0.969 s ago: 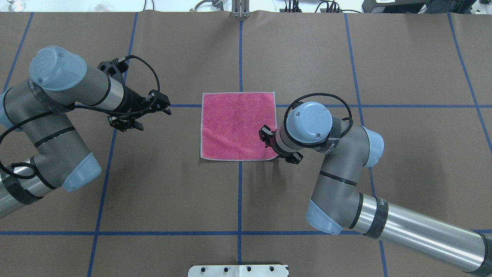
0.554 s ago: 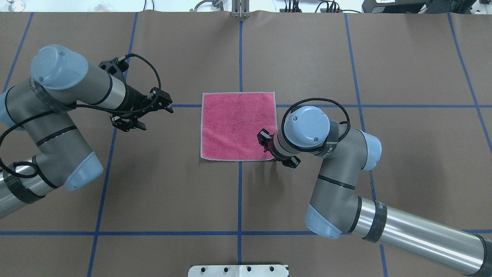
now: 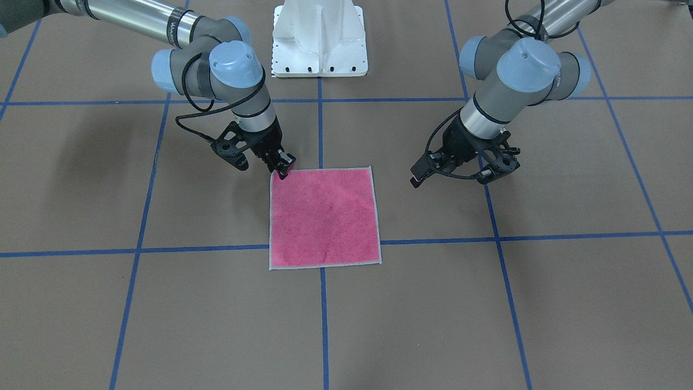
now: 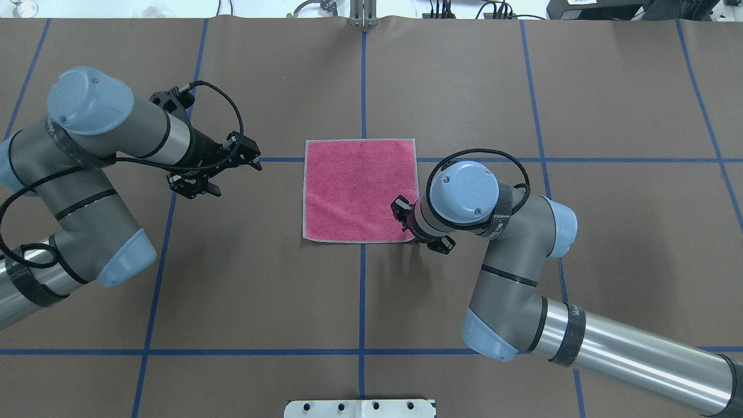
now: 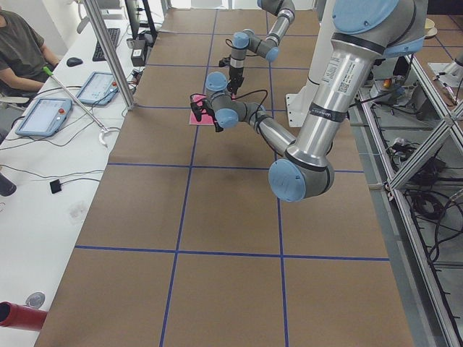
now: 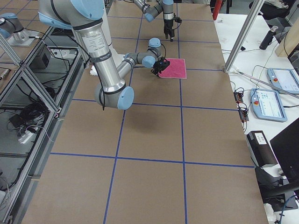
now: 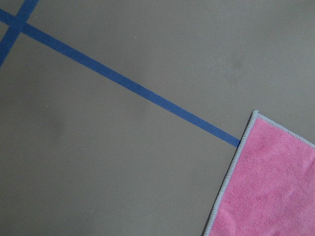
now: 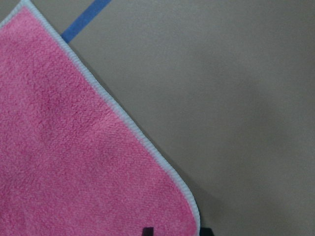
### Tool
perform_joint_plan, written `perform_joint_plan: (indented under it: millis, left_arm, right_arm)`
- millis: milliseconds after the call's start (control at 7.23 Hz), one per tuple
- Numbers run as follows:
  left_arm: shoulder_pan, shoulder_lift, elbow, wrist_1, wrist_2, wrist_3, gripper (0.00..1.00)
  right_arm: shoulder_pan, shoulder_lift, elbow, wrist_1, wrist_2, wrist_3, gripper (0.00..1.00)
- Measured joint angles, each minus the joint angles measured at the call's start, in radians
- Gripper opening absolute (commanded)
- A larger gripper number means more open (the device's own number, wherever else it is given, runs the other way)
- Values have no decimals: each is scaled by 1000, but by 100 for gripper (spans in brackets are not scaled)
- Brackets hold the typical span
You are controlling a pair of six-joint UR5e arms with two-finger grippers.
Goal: Fold towel twice with both arms
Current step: 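Position the right gripper at the near corner while the left gripper hovers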
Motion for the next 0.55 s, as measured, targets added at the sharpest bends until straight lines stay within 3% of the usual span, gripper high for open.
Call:
perform_joint_plan:
  millis: [554]
  left_arm:
    - [0,-1,2,-1,0,0,100]
  right_arm:
    - [1,-5,6,-2,0,-3,33]
